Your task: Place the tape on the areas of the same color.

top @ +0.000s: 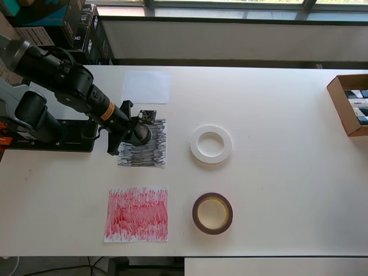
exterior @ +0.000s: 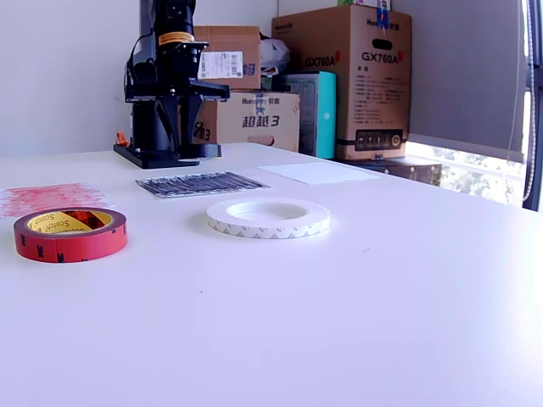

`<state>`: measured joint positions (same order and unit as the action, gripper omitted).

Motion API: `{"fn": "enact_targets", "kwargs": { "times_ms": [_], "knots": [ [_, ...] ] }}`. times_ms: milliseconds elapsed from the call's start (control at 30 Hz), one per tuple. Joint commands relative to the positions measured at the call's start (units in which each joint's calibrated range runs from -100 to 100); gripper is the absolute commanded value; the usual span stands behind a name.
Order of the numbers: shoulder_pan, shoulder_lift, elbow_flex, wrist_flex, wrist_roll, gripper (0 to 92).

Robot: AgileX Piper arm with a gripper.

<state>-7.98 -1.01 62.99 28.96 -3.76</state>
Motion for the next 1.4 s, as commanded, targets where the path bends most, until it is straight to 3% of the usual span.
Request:
{"fn": "enact_targets", "kwargs": {
  "times_ms": [0, 833, 1100, 1367],
  "knots": [
    [-0.14, 4.1, -2.79, -0.83, 0.33, 0.1],
    [0.57, 5.32, -2.33, -0.16, -0.48, 0.6],
    [0.57, 5.32, -2.24, -0.07, -0.4, 26.8],
    [0.57, 5.32, -0.42, -0.07, -2.28, 35.1]
  ]
}}
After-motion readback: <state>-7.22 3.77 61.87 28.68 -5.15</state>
